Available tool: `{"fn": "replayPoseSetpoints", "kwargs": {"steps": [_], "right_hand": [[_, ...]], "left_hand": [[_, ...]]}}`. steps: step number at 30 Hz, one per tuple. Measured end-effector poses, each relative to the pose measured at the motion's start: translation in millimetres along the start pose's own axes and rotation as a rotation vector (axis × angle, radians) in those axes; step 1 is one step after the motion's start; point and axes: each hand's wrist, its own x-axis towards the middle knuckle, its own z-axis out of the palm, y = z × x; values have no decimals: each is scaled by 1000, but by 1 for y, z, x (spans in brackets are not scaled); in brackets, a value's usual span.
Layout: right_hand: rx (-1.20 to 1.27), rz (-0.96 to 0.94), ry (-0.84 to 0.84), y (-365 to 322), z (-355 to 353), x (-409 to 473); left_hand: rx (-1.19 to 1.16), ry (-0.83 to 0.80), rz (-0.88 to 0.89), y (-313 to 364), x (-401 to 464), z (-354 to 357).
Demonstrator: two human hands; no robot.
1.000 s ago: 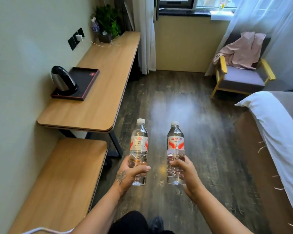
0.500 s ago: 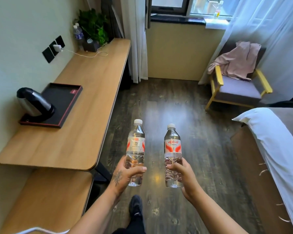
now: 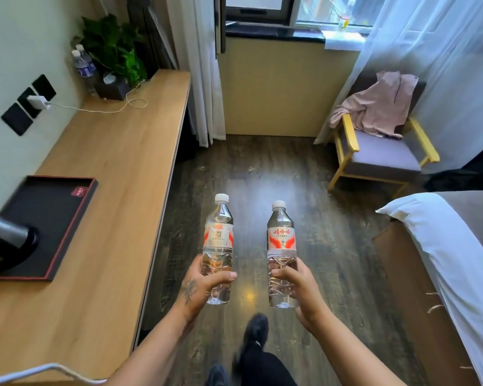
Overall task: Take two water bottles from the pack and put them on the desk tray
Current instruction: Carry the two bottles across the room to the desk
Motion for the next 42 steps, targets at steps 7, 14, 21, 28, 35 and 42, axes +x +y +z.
{"fn": "replayPoseSetpoints", "kwargs": {"steps": [7,14,21,28,35,42], "right_hand": [[-20,31,-48,-45,-1,108],[-16,48,-107,-104,-6,197],[10,48,-132,-153,-11,261],[-4,13,-73,-192,6,340],[7,5,-28,-237,37,410],[33,-21,-19,-267,55,461]], "left_hand": [[13,49,41,53,92,29],[-33,73,2,103,172,53],[-75,70,-3,143,234,68],[-22,9,0,187,316,69],[47,-12,23,253,389,61],[83,-27,30,297,440,61]]}}
